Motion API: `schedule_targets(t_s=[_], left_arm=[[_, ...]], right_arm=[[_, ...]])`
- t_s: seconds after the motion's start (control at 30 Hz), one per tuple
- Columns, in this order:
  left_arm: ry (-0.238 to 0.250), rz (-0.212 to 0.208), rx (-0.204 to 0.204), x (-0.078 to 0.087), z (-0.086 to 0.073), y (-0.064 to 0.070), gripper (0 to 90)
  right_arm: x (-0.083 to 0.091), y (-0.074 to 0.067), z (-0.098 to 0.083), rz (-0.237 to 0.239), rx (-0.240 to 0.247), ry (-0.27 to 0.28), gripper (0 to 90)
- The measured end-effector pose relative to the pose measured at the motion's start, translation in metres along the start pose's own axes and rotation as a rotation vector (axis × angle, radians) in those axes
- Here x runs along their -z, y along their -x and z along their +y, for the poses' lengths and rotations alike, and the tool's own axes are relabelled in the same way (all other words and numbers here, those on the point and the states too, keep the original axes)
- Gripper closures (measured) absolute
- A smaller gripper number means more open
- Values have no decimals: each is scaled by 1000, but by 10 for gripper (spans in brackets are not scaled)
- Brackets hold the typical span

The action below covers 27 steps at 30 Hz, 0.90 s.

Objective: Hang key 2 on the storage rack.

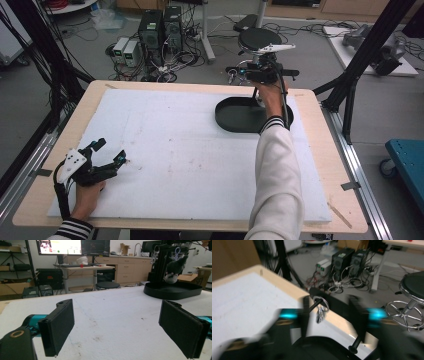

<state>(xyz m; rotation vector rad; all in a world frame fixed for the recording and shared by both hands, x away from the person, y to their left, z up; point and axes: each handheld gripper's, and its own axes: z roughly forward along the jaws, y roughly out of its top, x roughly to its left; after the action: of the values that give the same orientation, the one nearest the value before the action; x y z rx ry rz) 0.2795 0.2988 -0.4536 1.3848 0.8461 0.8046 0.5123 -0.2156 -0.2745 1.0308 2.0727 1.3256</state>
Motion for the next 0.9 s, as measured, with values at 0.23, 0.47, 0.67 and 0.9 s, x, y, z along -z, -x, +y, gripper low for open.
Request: schedule_targets(t_s=[0.23, 0.47, 0.67, 0.9], left_arm=[[-3, -1, 1, 0, 0, 0, 135], [-2, 4, 8, 0, 0, -1, 135], [-5, 3, 3, 0, 0, 0, 134], [-5, -1, -10, 0, 0, 0, 135]], right_arm=[[14, -7, 3, -2, -52, 91, 12], [33, -16, -2, 36, -17, 136, 12], [64, -29, -19, 82, 18, 161, 12], [112, -46, -57, 115, 85, 250, 12]])
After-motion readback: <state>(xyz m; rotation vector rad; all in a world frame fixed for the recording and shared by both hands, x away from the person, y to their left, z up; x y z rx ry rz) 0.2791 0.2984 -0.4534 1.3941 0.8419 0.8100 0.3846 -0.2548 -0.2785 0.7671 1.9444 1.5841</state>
